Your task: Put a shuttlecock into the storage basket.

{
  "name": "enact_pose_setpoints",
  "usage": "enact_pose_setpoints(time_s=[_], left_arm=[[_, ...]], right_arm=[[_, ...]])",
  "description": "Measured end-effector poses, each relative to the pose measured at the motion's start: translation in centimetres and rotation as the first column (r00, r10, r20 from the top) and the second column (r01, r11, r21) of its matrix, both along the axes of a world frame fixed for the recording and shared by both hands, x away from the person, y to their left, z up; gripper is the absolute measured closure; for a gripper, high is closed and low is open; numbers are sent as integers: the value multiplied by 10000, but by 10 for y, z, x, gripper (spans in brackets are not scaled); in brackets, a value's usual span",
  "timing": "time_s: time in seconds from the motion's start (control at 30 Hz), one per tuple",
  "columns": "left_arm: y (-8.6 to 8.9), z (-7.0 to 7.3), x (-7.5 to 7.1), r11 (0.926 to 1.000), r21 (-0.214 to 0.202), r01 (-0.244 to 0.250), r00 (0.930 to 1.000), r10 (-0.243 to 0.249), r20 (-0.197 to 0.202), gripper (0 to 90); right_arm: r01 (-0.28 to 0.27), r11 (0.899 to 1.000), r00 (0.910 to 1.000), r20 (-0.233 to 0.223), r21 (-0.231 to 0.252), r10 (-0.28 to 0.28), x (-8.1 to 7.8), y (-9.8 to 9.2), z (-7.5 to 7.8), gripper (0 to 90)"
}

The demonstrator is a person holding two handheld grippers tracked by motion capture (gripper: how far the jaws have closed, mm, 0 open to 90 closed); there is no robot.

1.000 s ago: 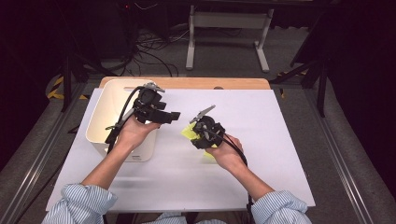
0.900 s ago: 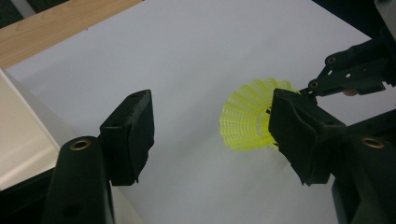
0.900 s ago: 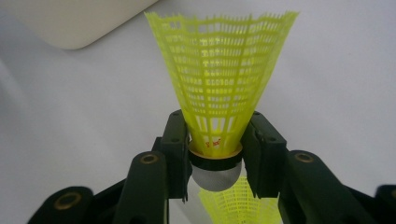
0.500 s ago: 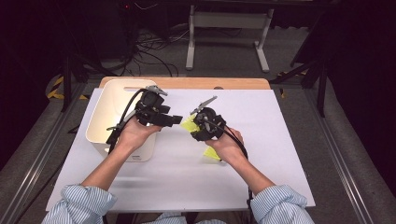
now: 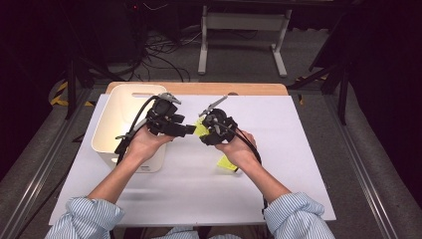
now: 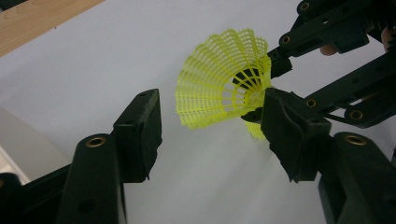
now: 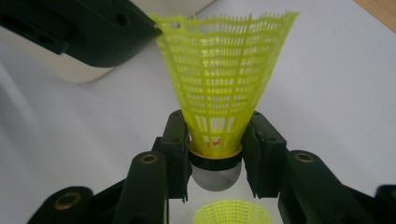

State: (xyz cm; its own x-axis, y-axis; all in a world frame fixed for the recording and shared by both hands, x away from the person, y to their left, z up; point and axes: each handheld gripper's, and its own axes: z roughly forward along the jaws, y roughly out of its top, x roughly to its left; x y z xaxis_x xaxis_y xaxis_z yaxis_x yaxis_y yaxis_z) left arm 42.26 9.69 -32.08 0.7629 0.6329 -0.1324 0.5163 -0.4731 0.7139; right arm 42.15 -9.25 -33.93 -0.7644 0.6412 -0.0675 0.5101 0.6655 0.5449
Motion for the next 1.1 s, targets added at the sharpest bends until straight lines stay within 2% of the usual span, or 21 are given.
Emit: enact_pose_setpoints(time_s=[0.07, 0.23, 0.37, 0.4, 0.5, 0.63, 0.87, 1.1], left_arm=[[0, 1, -1, 10000, 36, 87, 9998, -88, 182, 452], [-1, 0, -1, 9998, 62, 210, 9997, -211, 129, 518], [-2, 0, -1, 9988, 29, 481, 9988, -481, 17, 657], [-2, 0, -1, 9984, 23, 569, 9984, -569, -21, 657], [-3, -1, -2, 9978, 199, 639, 9980, -639, -5, 769], [-2, -1, -1, 9969, 347, 709, 9975, -709, -28, 854], [-2, -1, -2, 9959, 519, 740, 9973, -739, -26, 896], [-2, 1, -1, 9959, 474, 764, 9970, -759, -130, 900]], right_arm=[[-58, 10000, 10000, -3, 3, 58, 0, 3, 1, 651], [-147, 9999, 9999, -12, 15, 147, 1, 8, 2, 651], [-157, 9999, 9999, -53, 22, 157, 1, 11, 1, 651], [-134, 9999, 9999, -61, -13, 134, 2, 11, 1, 651], [-139, 9999, 9999, -95, -34, 139, 3, 11, 0, 651], [-95, 9999, 9999, -136, -55, 94, 4, 10, -1, 649], [-60, 10000, 9999, -123, -59, 60, 5, 13, -3, 635], [-29, 10000, 9999, -145, 65, 30, 5, 12, -4, 624]])
